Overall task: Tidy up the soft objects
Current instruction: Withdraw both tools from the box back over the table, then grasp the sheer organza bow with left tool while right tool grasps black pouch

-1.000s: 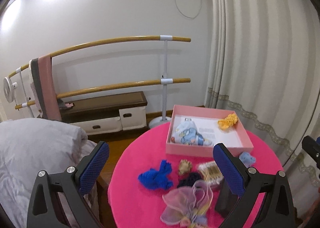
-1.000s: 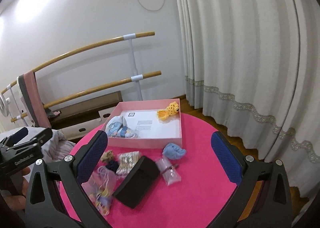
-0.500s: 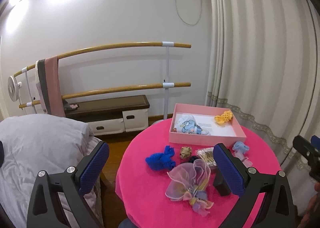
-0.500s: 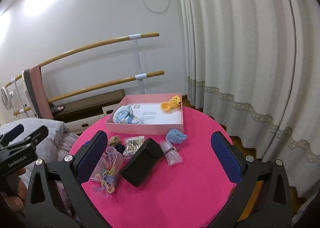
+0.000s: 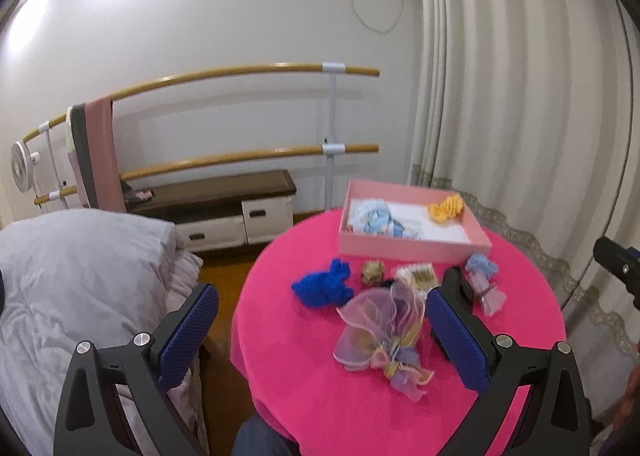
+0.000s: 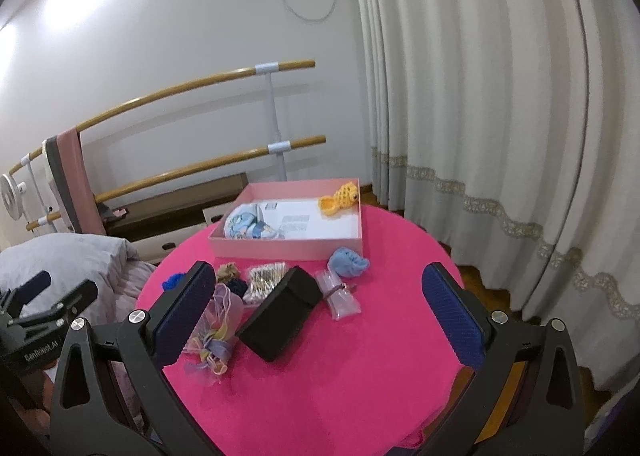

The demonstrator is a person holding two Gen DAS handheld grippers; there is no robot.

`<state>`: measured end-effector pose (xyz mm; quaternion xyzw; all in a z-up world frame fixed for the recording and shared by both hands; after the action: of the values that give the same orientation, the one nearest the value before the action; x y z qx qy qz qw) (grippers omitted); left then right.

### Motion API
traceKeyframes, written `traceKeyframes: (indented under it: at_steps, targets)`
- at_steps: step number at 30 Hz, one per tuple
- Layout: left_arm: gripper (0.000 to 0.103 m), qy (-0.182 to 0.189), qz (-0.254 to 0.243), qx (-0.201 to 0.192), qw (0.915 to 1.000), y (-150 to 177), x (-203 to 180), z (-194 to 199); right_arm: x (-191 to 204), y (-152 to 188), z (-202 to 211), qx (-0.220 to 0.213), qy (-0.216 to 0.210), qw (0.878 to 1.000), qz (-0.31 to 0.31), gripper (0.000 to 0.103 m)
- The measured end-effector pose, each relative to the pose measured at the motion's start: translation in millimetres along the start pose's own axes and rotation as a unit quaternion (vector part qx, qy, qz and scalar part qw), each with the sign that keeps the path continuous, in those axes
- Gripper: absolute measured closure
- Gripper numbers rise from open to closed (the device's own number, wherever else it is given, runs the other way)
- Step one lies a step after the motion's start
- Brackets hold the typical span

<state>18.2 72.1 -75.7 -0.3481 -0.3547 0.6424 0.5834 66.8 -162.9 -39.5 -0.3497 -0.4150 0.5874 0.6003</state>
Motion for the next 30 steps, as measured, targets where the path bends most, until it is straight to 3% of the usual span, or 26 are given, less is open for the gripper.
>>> traceKeyframes:
  at_steps: [15, 24, 30]
  targets:
    - [0.0, 0.008, -0.028, 0.136, 0.9903, 41.8, -40.7, -109.4, -18.3, 52.0, -71.8, 0.101, -0.012, 0.994, -0.041, 0.0]
    - [0.0, 0.002, -0.034, 0.169, 0.9851, 52.7, -62.5, -187.0, -19.2, 67.5, -103.2, 0.135, -0.021, 0.99, -0.045, 0.0]
    - [0.0, 0.023, -0.019, 0.168, 0.9853, 55.9, -68.5, -215.5, -3.8, 82.7, -132.6, 0.168, -0.048, 0.983, -0.055, 0.0]
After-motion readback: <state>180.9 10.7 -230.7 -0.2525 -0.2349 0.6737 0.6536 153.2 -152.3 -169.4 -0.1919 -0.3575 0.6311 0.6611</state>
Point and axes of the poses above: each gripper's, at about its wrist camera, not at the fingertips, and z roughly against the way its jaws point, x to its left, y to its underside, the point moved 5 cm from there along -z, roughly the way its jaws point, and after that the axes turned 3 degrees about -y, right-handed, at the moved point
